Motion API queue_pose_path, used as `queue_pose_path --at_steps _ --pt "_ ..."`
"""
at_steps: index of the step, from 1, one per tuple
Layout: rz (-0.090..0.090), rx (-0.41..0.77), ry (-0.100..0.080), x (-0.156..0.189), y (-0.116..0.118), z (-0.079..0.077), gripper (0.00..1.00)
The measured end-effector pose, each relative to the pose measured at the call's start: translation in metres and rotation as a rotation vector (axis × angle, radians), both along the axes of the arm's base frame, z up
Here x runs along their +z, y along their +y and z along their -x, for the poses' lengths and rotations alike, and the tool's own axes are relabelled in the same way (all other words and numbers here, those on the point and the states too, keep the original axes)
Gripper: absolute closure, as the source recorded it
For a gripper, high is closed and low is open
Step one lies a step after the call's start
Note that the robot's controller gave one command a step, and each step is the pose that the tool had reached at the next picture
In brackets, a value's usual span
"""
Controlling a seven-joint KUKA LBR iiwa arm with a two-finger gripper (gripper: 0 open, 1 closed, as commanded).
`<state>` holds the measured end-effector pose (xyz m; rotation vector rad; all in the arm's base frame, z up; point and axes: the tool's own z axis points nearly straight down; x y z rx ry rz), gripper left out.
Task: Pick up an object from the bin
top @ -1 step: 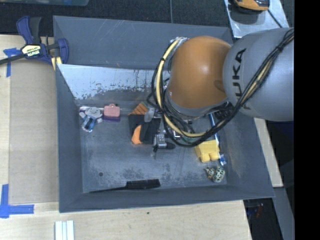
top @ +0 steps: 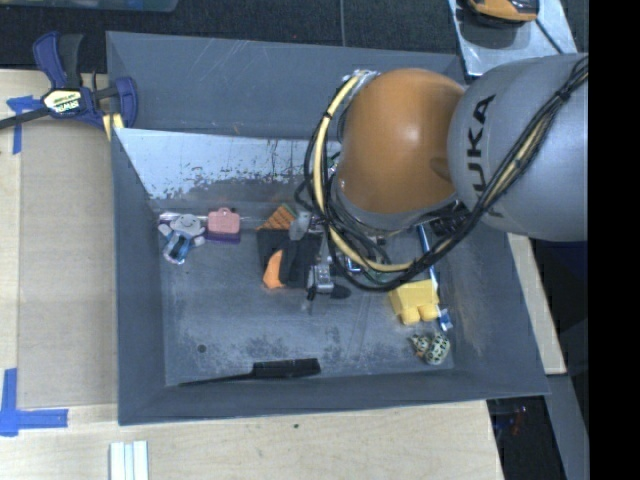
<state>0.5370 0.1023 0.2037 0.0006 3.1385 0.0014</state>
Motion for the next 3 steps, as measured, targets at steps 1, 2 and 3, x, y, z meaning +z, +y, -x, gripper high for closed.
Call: queue_pose_path --at_steps 1,2,3 --pt "-0.001 -0.101 -0.005 -0.094 -0.041 -0.049 0.0" --pt "-0.003 -0.19 -0.003 -0.083 -0.045 -0.064 0.0" --pt "-0.003 -0.446 -0.003 -0.09 -0.046 -0.066 0.0"
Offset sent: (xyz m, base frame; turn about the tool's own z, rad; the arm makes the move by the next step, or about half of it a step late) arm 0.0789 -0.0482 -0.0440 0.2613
